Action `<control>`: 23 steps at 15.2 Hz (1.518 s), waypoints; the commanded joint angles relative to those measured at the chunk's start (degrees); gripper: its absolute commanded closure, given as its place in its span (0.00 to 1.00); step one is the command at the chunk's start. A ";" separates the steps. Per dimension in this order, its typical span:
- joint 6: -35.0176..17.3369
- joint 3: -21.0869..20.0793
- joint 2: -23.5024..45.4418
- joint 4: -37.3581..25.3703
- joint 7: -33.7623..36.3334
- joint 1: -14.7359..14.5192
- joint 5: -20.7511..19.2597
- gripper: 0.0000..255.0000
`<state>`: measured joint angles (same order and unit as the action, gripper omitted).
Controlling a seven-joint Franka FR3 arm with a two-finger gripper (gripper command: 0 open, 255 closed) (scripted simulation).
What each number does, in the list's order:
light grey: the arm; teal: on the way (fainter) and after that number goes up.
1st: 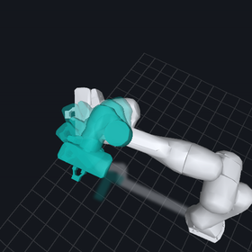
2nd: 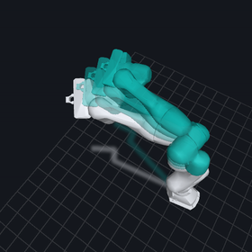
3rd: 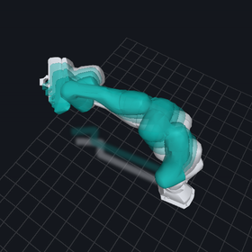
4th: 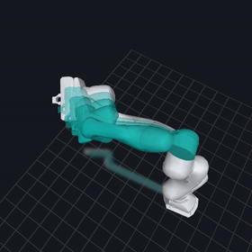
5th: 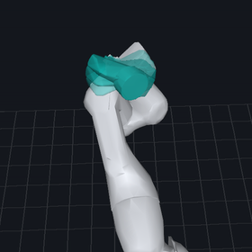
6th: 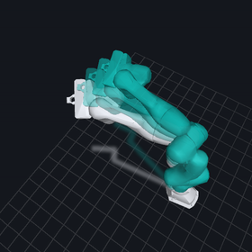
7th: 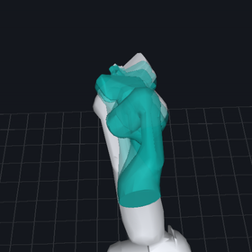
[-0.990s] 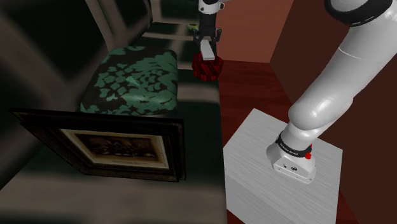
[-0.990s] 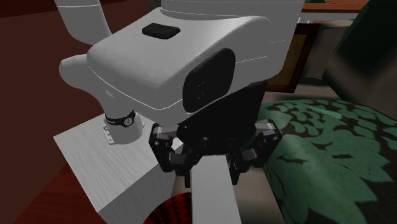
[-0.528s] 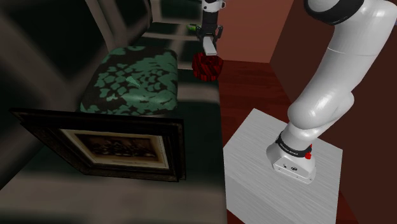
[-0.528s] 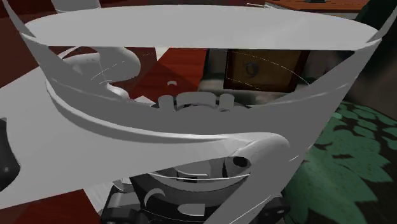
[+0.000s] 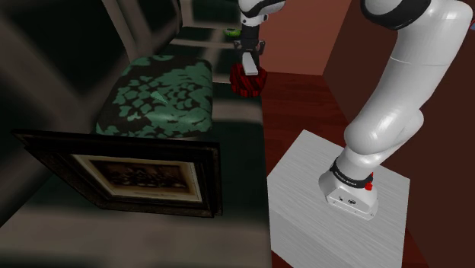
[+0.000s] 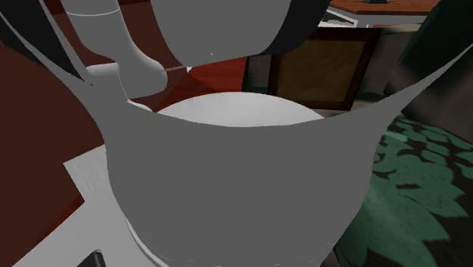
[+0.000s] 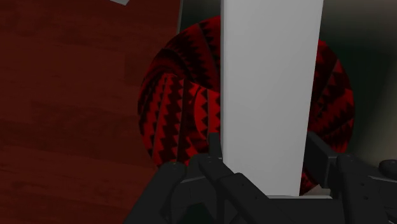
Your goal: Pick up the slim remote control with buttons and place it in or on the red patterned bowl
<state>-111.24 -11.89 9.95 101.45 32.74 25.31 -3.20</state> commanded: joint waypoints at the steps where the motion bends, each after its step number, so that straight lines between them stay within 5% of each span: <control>1: -1.46 0.05 0.34 1.08 0.01 0.04 -0.10 1.00; 12: -3.84 0.09 0.99 2.82 0.17 0.02 -0.30 1.00; 13: -3.84 0.09 0.99 2.82 0.17 0.02 -0.30 0.00; 18: -3.84 0.09 0.99 2.82 0.17 0.02 -0.30 0.00; 23: 3.01 -0.05 -0.55 -2.53 -0.15 0.00 0.17 0.00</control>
<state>-109.18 -11.90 9.64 99.55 32.60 25.33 -3.11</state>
